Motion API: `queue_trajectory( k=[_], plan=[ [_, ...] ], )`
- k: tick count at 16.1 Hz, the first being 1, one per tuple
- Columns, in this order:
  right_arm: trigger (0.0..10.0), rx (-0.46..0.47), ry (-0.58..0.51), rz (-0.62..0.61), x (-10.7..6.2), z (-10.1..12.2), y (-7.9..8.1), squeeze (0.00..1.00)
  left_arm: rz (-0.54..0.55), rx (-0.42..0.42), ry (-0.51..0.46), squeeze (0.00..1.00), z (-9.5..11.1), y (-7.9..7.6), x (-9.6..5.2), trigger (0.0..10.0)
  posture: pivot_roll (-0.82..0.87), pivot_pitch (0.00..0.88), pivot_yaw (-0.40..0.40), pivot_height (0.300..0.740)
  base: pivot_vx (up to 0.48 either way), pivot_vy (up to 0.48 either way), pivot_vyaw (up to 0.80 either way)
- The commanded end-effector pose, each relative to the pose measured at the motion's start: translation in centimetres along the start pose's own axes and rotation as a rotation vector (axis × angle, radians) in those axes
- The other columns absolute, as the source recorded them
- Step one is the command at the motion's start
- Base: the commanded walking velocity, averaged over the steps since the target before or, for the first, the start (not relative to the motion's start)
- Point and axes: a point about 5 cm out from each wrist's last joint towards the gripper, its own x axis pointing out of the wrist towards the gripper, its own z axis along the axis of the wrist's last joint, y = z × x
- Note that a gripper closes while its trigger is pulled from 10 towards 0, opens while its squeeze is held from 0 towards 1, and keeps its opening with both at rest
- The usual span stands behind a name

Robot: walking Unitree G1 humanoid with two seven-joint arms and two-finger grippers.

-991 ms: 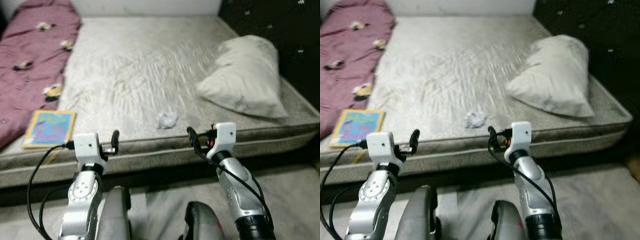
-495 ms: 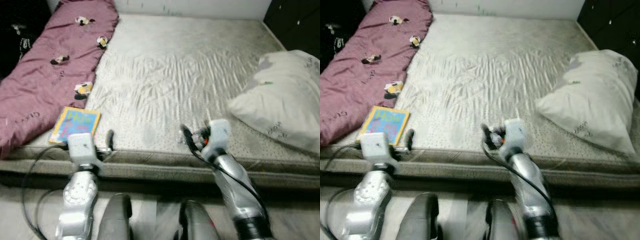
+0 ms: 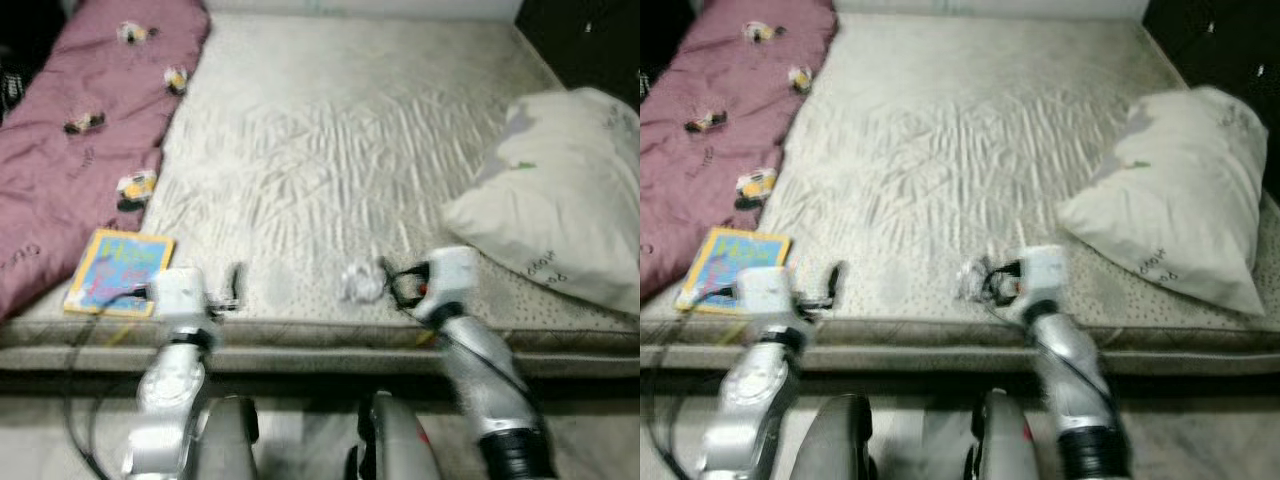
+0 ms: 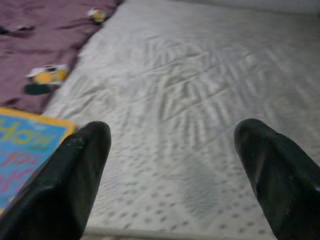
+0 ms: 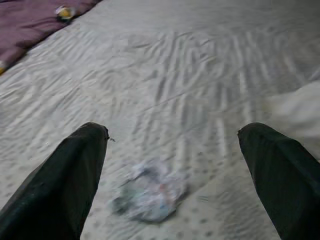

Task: Clean up the room

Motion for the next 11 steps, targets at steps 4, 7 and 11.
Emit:
queue_trajectory(
  k=[4, 7, 11],
  plan=[
    [10.0, 0.012, -0.011, 0.021, 0.52, 0.15, 0.84, 0.00, 0.034, 0.003, -0.016, 0.00, 0.42, 0.78, 0.02, 10.0, 0.01, 0.084, -0.036, 0.632, 0.211, 0.000, 0.00],
    [10.0, 0.026, -0.011, 0.010, 0.86, 0.11, 0.76, 0.00, 0.019, 0.001, -0.003, 0.00, 0.34, 0.64, 0.30, 10.0, 0.01, 0.072, -0.029, 0.627, 0.000, 0.000, 0.00],
    [10.0, 0.034, -0.019, 0.010, 0.95, 0.13, 0.83, 0.00, 0.016, 0.004, -0.009, 0.00, 0.66, 0.83, 0.83, 10.0, 0.01, 0.076, -0.018, 0.587, 0.000, 0.000, 0.00]
  ],
)
